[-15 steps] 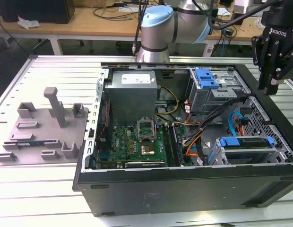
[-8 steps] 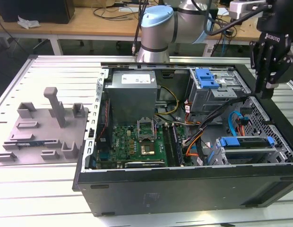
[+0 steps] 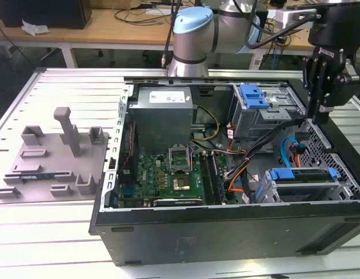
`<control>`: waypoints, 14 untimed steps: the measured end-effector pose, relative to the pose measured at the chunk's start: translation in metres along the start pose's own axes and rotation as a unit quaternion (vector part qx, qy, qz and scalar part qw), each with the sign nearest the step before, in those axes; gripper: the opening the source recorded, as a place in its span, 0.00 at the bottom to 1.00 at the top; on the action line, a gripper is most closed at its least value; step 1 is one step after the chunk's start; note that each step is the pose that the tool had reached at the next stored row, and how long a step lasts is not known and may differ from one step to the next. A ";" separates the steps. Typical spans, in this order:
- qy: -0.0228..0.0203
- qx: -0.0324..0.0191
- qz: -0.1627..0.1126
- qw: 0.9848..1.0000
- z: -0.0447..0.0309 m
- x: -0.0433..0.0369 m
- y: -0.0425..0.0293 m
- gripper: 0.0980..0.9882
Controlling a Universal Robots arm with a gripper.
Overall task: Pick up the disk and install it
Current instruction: 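Insert the first disk wire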
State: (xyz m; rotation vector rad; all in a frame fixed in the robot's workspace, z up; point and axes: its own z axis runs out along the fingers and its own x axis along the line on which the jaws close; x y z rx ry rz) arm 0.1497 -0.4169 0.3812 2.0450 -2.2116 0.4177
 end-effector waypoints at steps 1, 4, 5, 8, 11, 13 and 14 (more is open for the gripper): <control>0.003 0.000 0.000 1.000 0.0001 -0.0033 0.0003 0.24; 0.020 0.002 -0.002 1.000 -0.0009 -0.0167 0.0013 0.24; 0.030 0.002 -0.004 1.000 -0.0005 -0.0207 0.0002 0.24; 0.047 0.002 -0.007 0.999 0.0039 -0.0292 -0.0031 0.24; 0.048 0.002 -0.007 0.999 0.0089 -0.0312 -0.0024 0.24; 0.049 0.000 0.000 0.999 0.0142 -0.0327 -0.0009 0.24; 0.049 -0.002 0.004 0.999 0.0162 -0.0332 -0.0003 0.24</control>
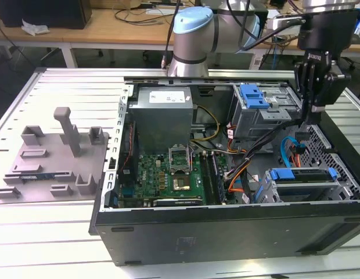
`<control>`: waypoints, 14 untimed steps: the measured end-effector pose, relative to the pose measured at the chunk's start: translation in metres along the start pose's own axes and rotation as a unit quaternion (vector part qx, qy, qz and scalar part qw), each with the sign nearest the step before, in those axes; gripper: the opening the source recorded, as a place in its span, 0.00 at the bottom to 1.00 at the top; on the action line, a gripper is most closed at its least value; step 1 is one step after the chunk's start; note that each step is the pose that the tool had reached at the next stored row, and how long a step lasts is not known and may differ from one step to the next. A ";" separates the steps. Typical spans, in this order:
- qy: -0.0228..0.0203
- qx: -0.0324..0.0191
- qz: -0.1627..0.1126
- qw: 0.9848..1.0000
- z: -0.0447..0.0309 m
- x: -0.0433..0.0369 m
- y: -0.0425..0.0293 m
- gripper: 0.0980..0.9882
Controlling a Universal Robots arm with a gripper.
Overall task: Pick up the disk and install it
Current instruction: 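Insert the first disk wire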
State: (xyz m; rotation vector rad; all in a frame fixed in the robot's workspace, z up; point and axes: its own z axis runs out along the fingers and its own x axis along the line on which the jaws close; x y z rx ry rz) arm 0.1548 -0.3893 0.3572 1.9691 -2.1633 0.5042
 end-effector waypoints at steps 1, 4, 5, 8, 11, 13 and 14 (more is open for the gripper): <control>0.001 -0.001 0.003 1.000 0.0012 -0.0004 0.0006 0.24; 0.013 -0.002 0.007 1.000 0.0027 -0.0008 0.0027 0.24; 0.024 -0.001 0.007 1.000 0.0029 -0.0008 0.0039 0.24; 0.041 0.000 0.007 0.999 0.0041 -0.0011 0.0060 0.24; 0.045 -0.002 0.014 0.999 0.0091 -0.0029 0.0087 0.24; 0.054 -0.006 0.024 0.998 0.0125 -0.0041 0.0102 0.24; 0.059 -0.006 0.025 0.998 0.0125 -0.0043 0.0102 0.24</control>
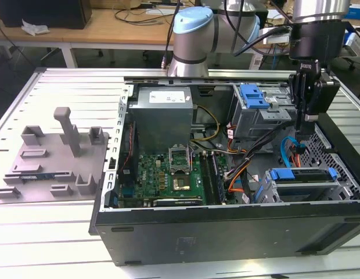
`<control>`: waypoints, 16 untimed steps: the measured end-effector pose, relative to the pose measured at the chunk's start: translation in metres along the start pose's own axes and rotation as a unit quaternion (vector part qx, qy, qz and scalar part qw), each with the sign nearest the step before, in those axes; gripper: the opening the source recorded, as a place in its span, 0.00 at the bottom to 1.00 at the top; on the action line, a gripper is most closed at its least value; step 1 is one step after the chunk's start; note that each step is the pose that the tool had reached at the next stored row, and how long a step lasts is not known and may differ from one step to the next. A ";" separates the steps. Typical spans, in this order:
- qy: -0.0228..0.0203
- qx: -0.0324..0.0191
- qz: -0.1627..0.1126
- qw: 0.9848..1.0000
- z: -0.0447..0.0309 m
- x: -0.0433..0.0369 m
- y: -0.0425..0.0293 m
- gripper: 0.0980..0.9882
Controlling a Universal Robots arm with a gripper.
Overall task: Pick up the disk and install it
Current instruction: 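Insert the first disk wire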
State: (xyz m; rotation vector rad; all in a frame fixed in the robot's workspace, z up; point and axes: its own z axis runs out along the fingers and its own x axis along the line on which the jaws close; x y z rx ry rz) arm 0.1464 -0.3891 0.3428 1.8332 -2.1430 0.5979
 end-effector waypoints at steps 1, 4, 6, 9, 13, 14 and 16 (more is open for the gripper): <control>0.003 0.000 0.000 1.000 0.0000 -0.0001 0.0000 0.24; 0.008 -0.001 0.000 1.000 -0.0003 -0.0004 0.0000 0.24; 0.007 -0.001 0.000 1.000 -0.0004 -0.0012 0.0002 0.24; 0.008 -0.002 0.002 1.000 -0.0031 -0.0109 0.0017 0.24; 0.010 -0.006 0.011 1.000 -0.0011 -0.0136 0.0020 0.24; 0.011 -0.010 0.017 1.000 -0.0004 -0.0140 0.0015 0.24; 0.015 -0.013 0.020 1.000 0.0004 -0.0150 -0.0017 0.24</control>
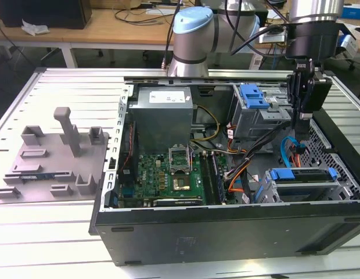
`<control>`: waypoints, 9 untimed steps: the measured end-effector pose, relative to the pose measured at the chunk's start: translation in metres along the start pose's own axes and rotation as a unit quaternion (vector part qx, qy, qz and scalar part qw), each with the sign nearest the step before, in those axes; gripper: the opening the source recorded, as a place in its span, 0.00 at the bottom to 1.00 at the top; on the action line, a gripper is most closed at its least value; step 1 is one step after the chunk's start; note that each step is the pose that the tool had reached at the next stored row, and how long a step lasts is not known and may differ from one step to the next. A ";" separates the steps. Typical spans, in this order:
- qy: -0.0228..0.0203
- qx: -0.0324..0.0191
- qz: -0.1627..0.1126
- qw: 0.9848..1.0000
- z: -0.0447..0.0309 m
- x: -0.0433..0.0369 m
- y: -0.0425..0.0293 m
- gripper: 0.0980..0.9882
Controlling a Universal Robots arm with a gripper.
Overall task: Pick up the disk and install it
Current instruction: 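Insert the first disk wire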
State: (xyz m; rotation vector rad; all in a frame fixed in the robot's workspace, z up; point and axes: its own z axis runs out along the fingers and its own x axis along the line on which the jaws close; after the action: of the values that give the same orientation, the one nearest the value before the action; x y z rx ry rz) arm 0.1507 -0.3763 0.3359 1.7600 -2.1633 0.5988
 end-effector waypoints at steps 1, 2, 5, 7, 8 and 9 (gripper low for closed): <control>0.002 -0.001 0.000 1.000 0.0002 -0.0004 -0.0013 0.24; 0.004 -0.001 0.000 1.000 0.0004 -0.0008 -0.0029 0.24; 0.007 -0.004 0.004 1.000 0.0014 -0.0013 -0.0032 0.24; 0.009 -0.006 0.006 1.000 0.0015 -0.0014 -0.0031 0.24; 0.010 -0.007 0.007 1.000 0.0014 -0.0014 -0.0032 0.24; 0.011 -0.007 0.007 1.000 0.0014 -0.0014 -0.0032 0.24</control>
State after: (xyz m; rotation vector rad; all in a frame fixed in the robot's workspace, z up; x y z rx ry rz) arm 0.1541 -0.3764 0.3345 1.7246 -2.1623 0.6031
